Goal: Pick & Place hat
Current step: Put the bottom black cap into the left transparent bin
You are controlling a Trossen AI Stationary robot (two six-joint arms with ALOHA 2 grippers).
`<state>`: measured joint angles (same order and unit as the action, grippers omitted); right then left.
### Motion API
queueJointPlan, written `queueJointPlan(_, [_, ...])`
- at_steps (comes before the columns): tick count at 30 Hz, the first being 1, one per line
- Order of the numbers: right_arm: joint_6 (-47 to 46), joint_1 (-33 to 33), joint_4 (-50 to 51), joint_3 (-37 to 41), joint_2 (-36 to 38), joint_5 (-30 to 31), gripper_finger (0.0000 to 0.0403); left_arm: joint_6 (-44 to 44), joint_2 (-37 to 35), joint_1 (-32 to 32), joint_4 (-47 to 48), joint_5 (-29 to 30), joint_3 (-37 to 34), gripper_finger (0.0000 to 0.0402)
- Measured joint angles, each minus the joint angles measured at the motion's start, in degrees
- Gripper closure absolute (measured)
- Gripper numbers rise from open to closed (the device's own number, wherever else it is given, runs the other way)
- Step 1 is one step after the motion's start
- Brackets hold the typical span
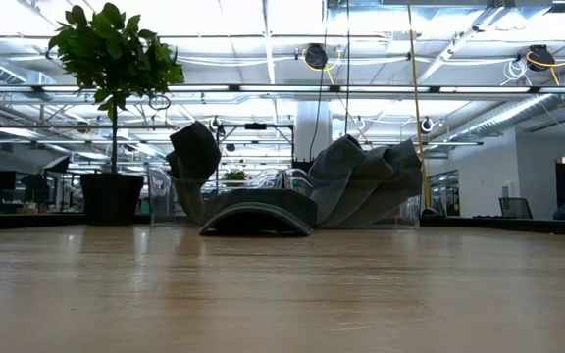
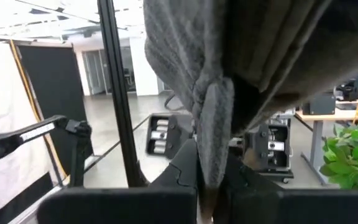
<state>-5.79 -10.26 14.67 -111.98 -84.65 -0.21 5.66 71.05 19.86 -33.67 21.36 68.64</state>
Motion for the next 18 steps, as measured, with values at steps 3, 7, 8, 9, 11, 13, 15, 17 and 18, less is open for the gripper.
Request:
queueJointPlan(3, [-0.2,0.0,2.2,0.0,1.1,-0.1,0.0402,-1.2,-1.8,0.0,3.9,0.1,0.0,0.0134])
queueJointPlan(7, [-1.3,0.0,7.2,0.0,3.2,-0.2,0.0402,-3.7,-4.5,0.0,10.2,-0.3,0.0,0.0142])
queueJointPlan(8, [-1.9,0.0,9.0,-0.1,3.6,-0.5,0.0403,-4.6,-5.3,0.0,11.5,-0.6,0.0,0.0143])
queueJointPlan(9, [-2.5,0.0,11.2,-0.1,4.0,-0.7,0.0403,-5.9,-6.2,0.0,13.0,-0.9,0.0,0.0143])
queueJointPlan(11, [-3.2,0.0,13.8,0.0,4.4,-2.6,0.0403,-8.1,-7.7,0.1,16.2,-1.1,0.0,0.0141])
queueJointPlan(13, [-4.8,0.0,17.7,0.0,4.4,-5.0,0.0403,-10.1,-8.6,0.0,18.9,-2.2,0.1,0.0136])
queueJointPlan(15, [-6.6,0.0,21.1,0.0,4.4,-8.7,0.0403,-11.7,-9.3,0.0,21.8,-3.0,0.0,0.0132])
queueJointPlan(17, [-8.2,0.1,25.3,0.0,4.4,-12.7,0.0403,-14.0,-10.2,0.0,24.5,-3.6,0.0,0.0131])
queueJointPlan(18, [-8.9,0.1,27.1,0.0,4.3,-15.1,0.0403,-14.9,-10.7,0.0,26.3,-4.1,0.0,0.0132])
